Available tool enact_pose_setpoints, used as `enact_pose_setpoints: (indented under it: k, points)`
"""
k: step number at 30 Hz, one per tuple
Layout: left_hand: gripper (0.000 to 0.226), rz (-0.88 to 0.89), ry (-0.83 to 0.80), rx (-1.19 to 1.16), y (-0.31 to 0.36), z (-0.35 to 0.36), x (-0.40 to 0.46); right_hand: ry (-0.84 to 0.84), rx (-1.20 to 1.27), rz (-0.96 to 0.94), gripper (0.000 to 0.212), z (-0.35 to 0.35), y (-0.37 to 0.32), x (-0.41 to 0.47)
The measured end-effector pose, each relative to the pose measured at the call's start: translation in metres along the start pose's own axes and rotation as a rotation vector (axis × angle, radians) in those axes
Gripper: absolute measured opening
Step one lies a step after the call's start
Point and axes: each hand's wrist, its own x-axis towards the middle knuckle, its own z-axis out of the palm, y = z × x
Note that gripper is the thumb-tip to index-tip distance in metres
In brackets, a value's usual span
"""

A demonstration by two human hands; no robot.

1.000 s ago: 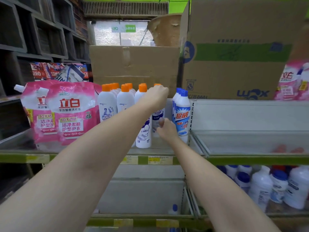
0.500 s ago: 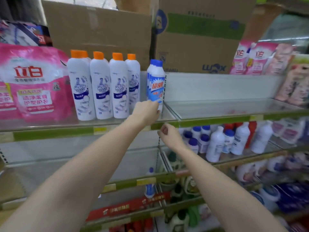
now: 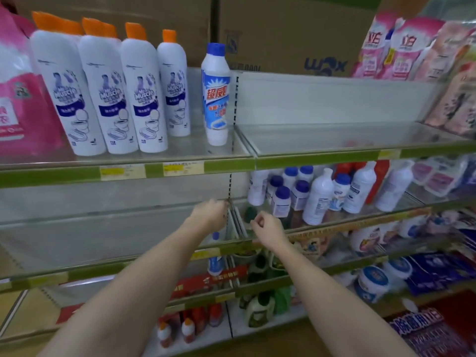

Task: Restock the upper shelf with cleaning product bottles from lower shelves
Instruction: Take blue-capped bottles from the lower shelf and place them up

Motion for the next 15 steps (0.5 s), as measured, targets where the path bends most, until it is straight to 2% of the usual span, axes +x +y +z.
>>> enact_pose_setpoints:
  k: [4,6,9,12,15]
  points:
    - [0.009,-0.010,-0.063,-0.066,0.017,0.024,0.029,-0.029,-0.028,0.011,0.006,-0.022,0.024,0.022]
    - [0.020,-0.026,-0.065,-0.142,0.029,0.035,0.045,-0.046,-0.030,0.017,0.010,-0.032,0.038,0.038]
    - [0.012,-0.046,-0.056,-0.180,0.049,0.049,0.066,-0.046,-0.025,0.025,0.016,-0.045,0.056,0.067]
    - [0.007,-0.072,-0.028,-0.210,0.064,0.059,0.088,-0.083,-0.018,0.008,0.007,-0.056,0.075,0.097]
    - [0.018,-0.125,-0.014,-0.255,0.083,0.062,0.110,-0.065,-0.043,-0.007,0.011,-0.065,0.101,0.126]
